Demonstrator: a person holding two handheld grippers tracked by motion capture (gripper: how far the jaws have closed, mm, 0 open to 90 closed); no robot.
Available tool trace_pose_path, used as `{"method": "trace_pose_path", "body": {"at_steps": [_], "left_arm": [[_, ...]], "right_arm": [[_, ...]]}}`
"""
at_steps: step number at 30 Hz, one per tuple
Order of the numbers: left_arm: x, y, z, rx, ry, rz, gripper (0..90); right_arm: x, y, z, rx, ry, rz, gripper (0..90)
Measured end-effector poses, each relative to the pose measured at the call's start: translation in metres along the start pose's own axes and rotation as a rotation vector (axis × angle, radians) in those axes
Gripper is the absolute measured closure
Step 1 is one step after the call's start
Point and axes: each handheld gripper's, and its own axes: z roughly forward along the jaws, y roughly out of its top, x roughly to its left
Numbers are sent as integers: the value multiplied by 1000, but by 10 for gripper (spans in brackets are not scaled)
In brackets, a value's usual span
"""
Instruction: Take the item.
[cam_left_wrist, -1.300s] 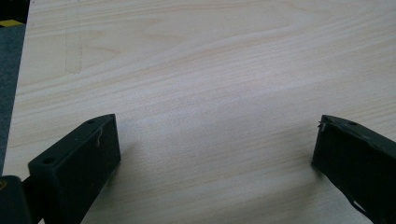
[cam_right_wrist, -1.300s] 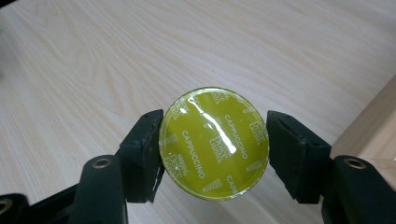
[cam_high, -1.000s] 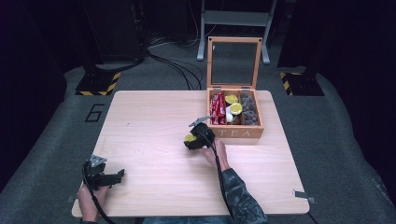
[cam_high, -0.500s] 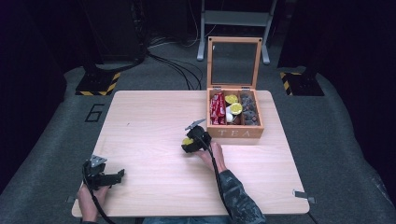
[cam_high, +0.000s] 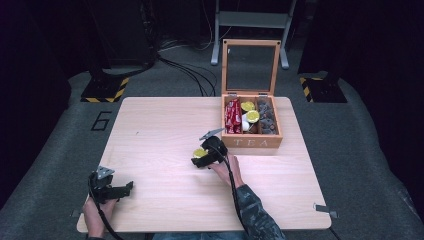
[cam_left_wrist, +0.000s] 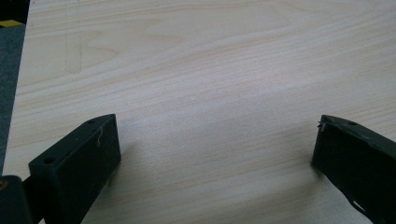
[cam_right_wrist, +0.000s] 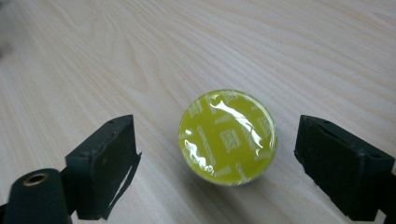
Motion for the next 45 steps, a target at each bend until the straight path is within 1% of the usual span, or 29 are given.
{"method": "trace_pose_path", "body": {"at_steps": [1, 2, 3, 4, 5, 6, 7, 9, 12, 15, 16, 18, 21, 22, 23, 24, 26, 27, 30, 33, 34, 35, 36, 38, 39, 40, 41, 43, 45], "left_arm": [[0, 0, 0, 0, 1, 0, 7], [0, 0, 0, 0, 0, 0, 7], [0, 0, 0, 0, 1, 0, 7], [0, 0, 0, 0, 1, 0, 7], [0, 0, 0, 0, 1, 0, 7], [0, 0, 0, 0, 1, 0, 7], [0, 0, 0, 0, 1, 0, 7], [0, 0, 0, 0, 1, 0, 7], [0, 0, 0, 1, -2, -2, 7], [0, 0, 0, 0, -2, -1, 7], [0, 0, 0, 2, -2, -3, 7], [0, 0, 0, 3, -2, -3, 7], [0, 0, 0, 3, -2, -3, 7], [0, 0, 0, 3, -2, -3, 8], [0, 0, 0, 3, -2, -3, 7], [0, 0, 0, 3, -2, -3, 7], [0, 0, 0, 2, -2, -3, 7], [0, 0, 0, 2, -2, -3, 7], [0, 0, 0, 3, -2, -3, 7], [0, 0, 0, 3, -2, -3, 7], [0, 0, 0, 3, -2, -3, 7], [0, 0, 0, 3, -2, -3, 8], [0, 0, 0, 3, -2, -3, 7], [0, 0, 0, 3, -2, -3, 8], [0, 0, 0, 3, -2, -3, 7], [0, 0, 0, 2, -2, -3, 7], [0, 0, 0, 2, -2, -3, 7], [0, 0, 0, 3, -2, -3, 7], [0, 0, 0, 3, -2, -3, 8]], "right_arm": [[2, 0, -3, -1, -2, 11, 103], [3, -1, -6, -15, 9, 8, 91], [3, -1, -8, -17, 10, 9, 85], [4, -2, -11, -24, 16, -6, 75], [4, -2, -11, -24, 16, -6, 75], [5, -3, -14, -29, 12, -12, 70], [8, -5, -19, -42, 13, -3, 66], [9, -8, -27, -51, 11, -14, 57], [9, -18, -41, -79, -3, -3, 46], [7, -27, -52, -87, -17, 3, 38], [6, -31, -56, -101, -19, 4, 34], [4, -37, -63, -98, -30, 11, 28], [-2, -47, -73, -104, -61, 22, 23], [-3, -50, -76, -108, -68, 34, 22], [-3, -50, -76, -108, -68, 34, 22], [-9, -59, -83, -114, -85, 39, 21], [-12, -66, -88, -111, -107, 53, 20], [-12, -66, -88, -111, -107, 53, 20], [-21, -83, -101, -118, -140, 82, 20], [-27, -95, -109, -122, -173, 105, 20], [-30, -100, -112, -125, -187, 110, 20], [-33, -108, -116, -124, -206, 126, 21], [-35, -111, -118, -123, -216, 124, 20], [-39, -120, -123, -123, -236, 150, 21], [-39, -120, -123, -123, -236, 150, 21], [-41, -125, -126, -126, -242, 159, 22], [-46, -136, -131, -116, -269, 180, 22], [-50, -144, -134, -118, -282, 201, 23], [-53, -153, -138, -114, -305, 218, 23]]}}
